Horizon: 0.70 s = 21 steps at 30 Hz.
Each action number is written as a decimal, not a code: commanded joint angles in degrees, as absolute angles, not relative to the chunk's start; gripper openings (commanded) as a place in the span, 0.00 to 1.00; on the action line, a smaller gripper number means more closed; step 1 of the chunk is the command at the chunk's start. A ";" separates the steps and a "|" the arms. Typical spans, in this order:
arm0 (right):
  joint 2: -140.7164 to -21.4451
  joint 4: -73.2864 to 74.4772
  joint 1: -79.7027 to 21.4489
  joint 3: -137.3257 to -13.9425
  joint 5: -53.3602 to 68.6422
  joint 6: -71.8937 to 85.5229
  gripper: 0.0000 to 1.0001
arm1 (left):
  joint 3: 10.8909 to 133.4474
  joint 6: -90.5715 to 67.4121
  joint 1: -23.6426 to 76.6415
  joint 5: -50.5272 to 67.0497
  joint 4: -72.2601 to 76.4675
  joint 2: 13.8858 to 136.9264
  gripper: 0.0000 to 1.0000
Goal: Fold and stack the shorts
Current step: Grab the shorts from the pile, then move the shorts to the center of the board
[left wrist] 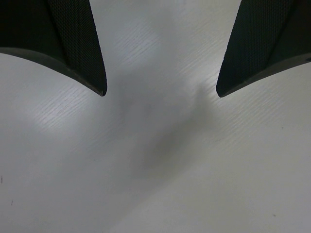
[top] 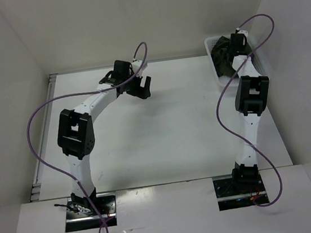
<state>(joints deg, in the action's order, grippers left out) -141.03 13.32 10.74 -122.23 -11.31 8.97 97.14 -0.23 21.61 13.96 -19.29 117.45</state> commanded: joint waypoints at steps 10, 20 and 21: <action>-118.23 11.78 5.46 -140.35 -13.01 -0.79 0.00 | 86.33 0.00 21.71 1.58 -11.61 91.25 1.00; -110.30 19.49 -12.90 -161.86 2.43 -5.71 0.00 | 70.50 0.00 13.54 2.29 -7.91 66.30 1.00; -110.30 20.38 -14.49 -162.94 5.07 -5.10 0.00 | 69.10 0.00 12.93 2.98 -7.91 65.14 1.00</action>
<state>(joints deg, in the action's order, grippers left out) -111.28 18.76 -11.84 -158.71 -4.38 -4.21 71.40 -0.21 14.11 2.50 -10.22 68.47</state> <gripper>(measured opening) 0.007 0.998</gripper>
